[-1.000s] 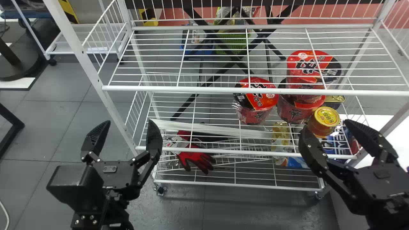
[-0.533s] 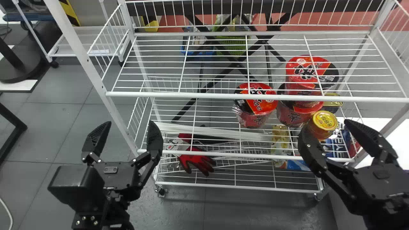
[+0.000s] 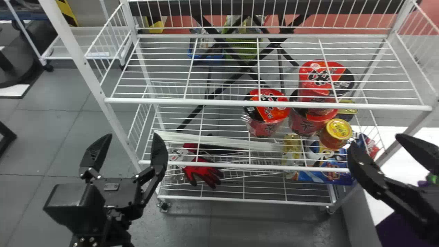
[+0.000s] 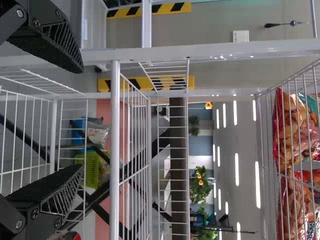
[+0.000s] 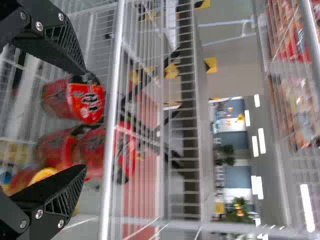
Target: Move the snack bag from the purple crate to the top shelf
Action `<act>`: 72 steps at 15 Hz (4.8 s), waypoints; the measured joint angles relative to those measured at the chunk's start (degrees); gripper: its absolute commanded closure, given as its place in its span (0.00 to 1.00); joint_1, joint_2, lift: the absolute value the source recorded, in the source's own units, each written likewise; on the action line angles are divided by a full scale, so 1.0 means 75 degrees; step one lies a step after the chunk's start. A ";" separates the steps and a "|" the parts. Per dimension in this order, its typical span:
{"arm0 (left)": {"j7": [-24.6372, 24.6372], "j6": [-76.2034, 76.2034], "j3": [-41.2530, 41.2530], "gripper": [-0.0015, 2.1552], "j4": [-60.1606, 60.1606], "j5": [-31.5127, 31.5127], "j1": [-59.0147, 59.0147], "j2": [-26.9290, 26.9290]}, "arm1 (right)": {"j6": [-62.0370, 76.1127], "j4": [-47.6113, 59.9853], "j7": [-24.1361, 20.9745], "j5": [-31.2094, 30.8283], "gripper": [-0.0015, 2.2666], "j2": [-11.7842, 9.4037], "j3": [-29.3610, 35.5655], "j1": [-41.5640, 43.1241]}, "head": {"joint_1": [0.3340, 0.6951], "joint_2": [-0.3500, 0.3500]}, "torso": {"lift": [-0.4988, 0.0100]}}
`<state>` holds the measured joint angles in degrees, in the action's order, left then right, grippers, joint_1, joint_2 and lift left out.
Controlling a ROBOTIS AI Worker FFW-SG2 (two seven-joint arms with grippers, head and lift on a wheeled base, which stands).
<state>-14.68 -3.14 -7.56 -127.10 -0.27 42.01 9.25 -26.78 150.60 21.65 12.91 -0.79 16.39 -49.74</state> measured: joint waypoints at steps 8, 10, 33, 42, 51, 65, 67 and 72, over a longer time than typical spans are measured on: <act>0.0012 -0.0492 -0.0286 0.08 0.0183 0.0026 -0.0057 0.0147 | -0.8106 0.0816 0.3717 0.0838 0.06 0.0106 0.6235 0.3590 | 1.00 0.00 | 0.09; -0.0062 -0.0482 -0.0389 0.08 0.0210 0.0089 -0.0079 0.0233 | -0.8383 0.0242 0.3785 0.0556 0.06 -0.0195 0.6598 0.3984 | 1.00 0.00 | 0.09; -0.0078 0.1038 -0.0536 0.08 0.0295 0.0257 -0.0455 0.0351 | -0.8227 -0.7121 0.7473 -0.5914 0.00 -0.4468 0.2933 0.5155 | 1.00 0.00 | 0.09; -0.0059 0.1679 -0.0597 0.08 0.0395 0.0079 -0.0687 0.0361 | -0.4473 -0.9869 0.7473 -0.6025 0.00 -0.4589 0.2989 0.5466 | 1.00 0.00 | 0.09; -0.0093 0.1975 -0.0583 0.08 0.0501 0.0064 -0.0680 0.0365 | -0.1919 -1.1580 0.7473 -0.6038 0.03 -0.4422 0.2768 0.5750 | 1.00 0.00 | 0.09; 0.0013 0.2152 -0.0785 0.08 0.0727 -0.0186 -0.0972 0.0373 | -0.2408 -1.1818 0.5588 -0.6208 0.04 -0.3699 0.3094 0.5366 | 1.00 0.00 | 0.09; 0.0021 0.2148 -0.0784 0.08 0.0760 -0.0228 -0.0986 0.0384 | -0.2456 -1.1702 0.5071 -0.6235 0.04 -0.3492 0.3144 0.5366 | 1.00 0.00 | 0.09; 0.0048 0.2147 -0.0786 0.08 0.0956 -0.0337 -0.1073 0.0391 | -0.2466 -1.2098 0.4116 -0.6663 0.04 -0.3227 0.2793 0.5699 | 1.00 0.00 | 0.09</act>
<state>-14.32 12.97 -13.46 -119.94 -2.79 33.97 12.18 -45.27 59.86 52.52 -37.07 -24.99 37.34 -7.00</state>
